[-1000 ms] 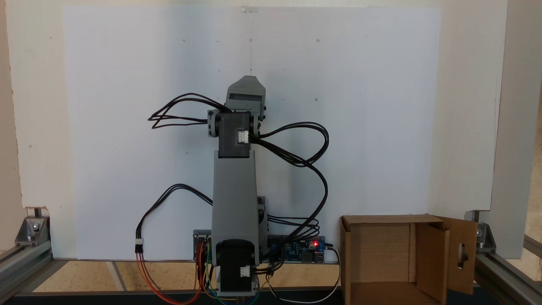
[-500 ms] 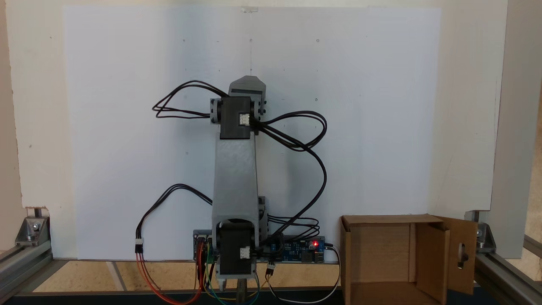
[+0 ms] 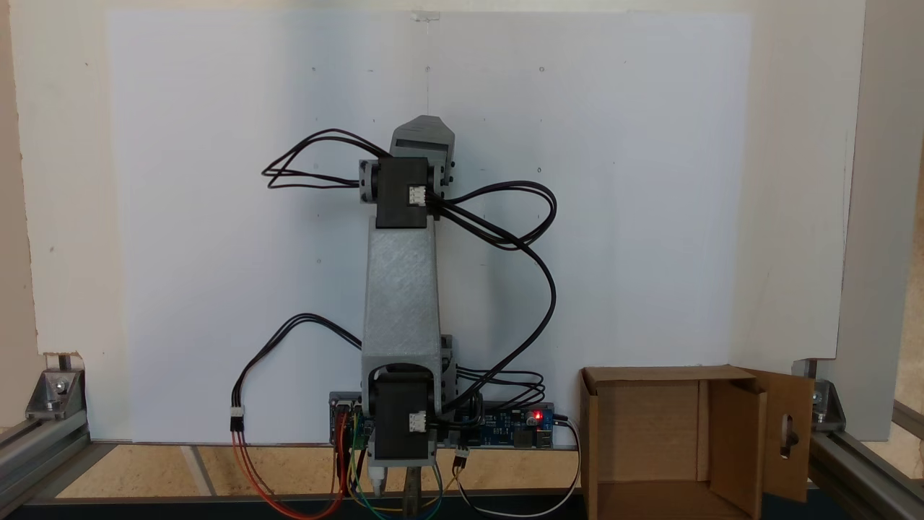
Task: Grasp a green dice and put it in the bin.
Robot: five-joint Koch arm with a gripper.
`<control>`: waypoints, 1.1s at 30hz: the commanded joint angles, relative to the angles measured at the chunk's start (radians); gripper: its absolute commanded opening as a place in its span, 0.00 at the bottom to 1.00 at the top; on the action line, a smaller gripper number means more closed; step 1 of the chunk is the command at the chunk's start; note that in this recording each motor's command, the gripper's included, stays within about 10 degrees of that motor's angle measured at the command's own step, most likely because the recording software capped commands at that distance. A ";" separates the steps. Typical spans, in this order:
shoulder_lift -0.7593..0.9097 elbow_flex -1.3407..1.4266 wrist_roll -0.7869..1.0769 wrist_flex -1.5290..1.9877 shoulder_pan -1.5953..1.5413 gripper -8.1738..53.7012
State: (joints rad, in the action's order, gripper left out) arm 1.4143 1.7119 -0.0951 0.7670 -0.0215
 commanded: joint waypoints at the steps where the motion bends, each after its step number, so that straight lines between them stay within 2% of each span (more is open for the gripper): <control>1: 0.006 0.000 -0.038 -0.023 -0.009 0.83; 33: -0.077 0.080 -0.052 -0.127 -0.014 0.83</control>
State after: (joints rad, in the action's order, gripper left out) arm 1.3330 1.8086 -0.1012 0.6565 -0.0215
